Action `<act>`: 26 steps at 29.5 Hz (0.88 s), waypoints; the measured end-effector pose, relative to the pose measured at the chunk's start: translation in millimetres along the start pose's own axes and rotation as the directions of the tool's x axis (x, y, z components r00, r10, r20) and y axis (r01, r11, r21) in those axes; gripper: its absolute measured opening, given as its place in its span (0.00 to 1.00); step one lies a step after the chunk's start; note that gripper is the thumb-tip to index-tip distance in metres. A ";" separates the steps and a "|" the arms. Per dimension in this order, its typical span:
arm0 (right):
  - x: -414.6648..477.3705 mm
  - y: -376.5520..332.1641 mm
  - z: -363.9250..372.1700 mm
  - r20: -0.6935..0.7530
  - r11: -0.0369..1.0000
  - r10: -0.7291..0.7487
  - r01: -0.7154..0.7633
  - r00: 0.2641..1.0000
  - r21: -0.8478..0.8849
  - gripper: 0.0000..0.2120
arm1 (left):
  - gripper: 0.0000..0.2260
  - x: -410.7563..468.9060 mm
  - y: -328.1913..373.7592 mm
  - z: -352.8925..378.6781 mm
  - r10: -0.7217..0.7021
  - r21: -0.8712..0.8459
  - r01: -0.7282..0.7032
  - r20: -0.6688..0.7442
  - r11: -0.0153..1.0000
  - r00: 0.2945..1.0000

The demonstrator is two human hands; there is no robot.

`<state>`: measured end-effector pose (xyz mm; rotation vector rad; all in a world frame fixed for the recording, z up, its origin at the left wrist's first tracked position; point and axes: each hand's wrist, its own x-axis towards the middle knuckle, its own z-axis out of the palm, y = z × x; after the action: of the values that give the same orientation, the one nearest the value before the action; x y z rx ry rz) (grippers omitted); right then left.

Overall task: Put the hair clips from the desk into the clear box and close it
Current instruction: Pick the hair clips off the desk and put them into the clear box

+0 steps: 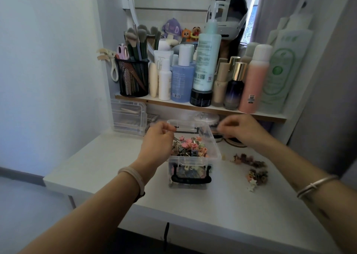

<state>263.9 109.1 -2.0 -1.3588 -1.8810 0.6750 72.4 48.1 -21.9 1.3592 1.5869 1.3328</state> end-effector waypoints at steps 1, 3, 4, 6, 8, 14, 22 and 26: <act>-1.8 -12.0 -0.4 0.048 0.985 -0.023 0.015 0.999 0.170 0.06 | 0.08 0.3 0.3 0.3 -0.004 -0.003 0.004 0.001 1.000 1.000; -6.3 -28.7 -2.1 0.154 0.969 -0.058 0.019 0.986 0.248 0.04 | 0.07 -0.3 0.7 0.4 -0.012 -0.008 0.012 0.008 1.000 1.000; -6.7 -31.1 -4.4 0.168 0.973 -0.062 0.022 0.984 0.228 0.04 | 0.07 -0.2 1.1 0.7 -0.014 -0.013 0.014 0.013 1.000 1.000; -5.2 -24.6 -11.3 0.104 0.988 -0.006 -0.010 0.995 0.152 0.05 | 0.07 -0.1 1.5 0.7 -0.013 -0.011 0.013 0.019 1.000 1.000; -2.9 -6.4 -17.3 0.034 0.989 0.063 -0.058 0.997 -0.133 0.06 | 0.07 0.7 1.8 -0.3 -0.006 -0.003 0.006 0.014 1.000 1.000; -10.1 41.9 -18.1 0.184 0.787 0.301 -0.136 0.936 -0.601 0.19 | 0.07 1.2 0.3 -0.1 0.004 0.002 -0.004 0.013 1.000 1.000; -4.6 39.6 -9.9 0.271 0.843 0.231 -0.054 0.934 -0.535 0.21 | 0.07 0.6 0.8 -0.3 0.004 -0.004 -0.003 0.014 1.000 1.000; -4.9 38.1 -10.5 0.326 0.811 0.244 -0.008 0.913 -0.585 0.23 | 0.07 1.2 1.0 -0.4 -0.001 -0.002 0.001 0.011 1.000 1.000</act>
<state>295.3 116.4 -25.4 -1.8506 -2.4641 0.4752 72.1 49.0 -20.7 1.3623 1.5785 1.3237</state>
